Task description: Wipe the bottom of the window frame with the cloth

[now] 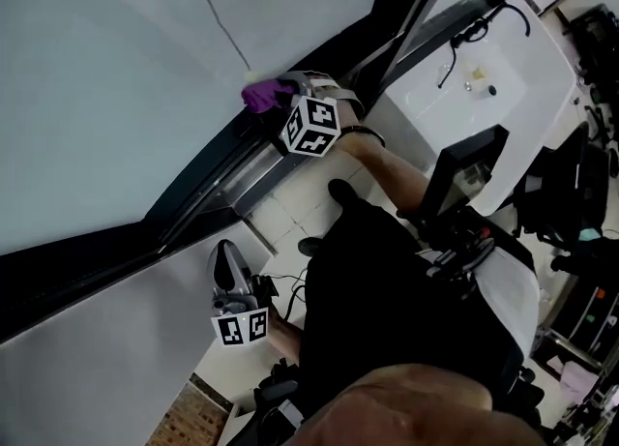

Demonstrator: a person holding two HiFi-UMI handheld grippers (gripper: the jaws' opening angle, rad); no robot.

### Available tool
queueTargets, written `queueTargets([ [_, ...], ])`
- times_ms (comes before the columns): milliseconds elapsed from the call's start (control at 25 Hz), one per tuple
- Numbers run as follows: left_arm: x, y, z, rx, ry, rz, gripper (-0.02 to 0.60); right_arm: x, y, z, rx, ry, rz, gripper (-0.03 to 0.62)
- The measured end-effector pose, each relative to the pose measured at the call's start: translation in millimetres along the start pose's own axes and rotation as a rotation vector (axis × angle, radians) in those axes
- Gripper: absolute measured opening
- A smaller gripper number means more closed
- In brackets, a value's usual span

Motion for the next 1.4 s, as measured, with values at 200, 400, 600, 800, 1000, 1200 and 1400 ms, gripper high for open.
queueTargets([
  [200, 0, 7, 15, -0.036, 0.018, 0.002, 0.0, 1, 15, 16, 0.028, 0.035, -0.141, 0.061],
  [400, 5, 8, 36, -0.052, 0.042, 0.01, 0.0, 42, 56, 18, -0.01, 0.089, -0.226, 0.061],
  [600, 13, 4, 57, -0.059, 0.069, 0.015, 0.0, 110, 119, 8, -0.101, 0.164, -0.109, 0.061],
  [800, 40, -2, 86, -0.04, 0.169, 0.03, 0.0, 157, 156, 1, -0.196, 0.254, -0.064, 0.061],
  [1000, 64, -9, 102, -0.014, 0.271, 0.082, 0.0, 166, 166, 2, -0.305, 0.357, -0.11, 0.061],
  [1200, 68, -7, 103, -0.023, 0.273, 0.086, 0.0, 177, 181, 3, -0.437, 0.478, -0.115, 0.061],
  [1400, 68, -3, 106, -0.028, 0.274, 0.09, 0.0, 182, 188, 4, -0.494, 0.49, -0.095, 0.061],
])
Point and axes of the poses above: the fingertips, and each gripper's own axes: z forward along the fingers, x to its right, y out of its underside, the point moved 6 cm from there along -z, backward along the fingers, and after that the axes turned 6 degrees about -x, right-handed, at the moved point
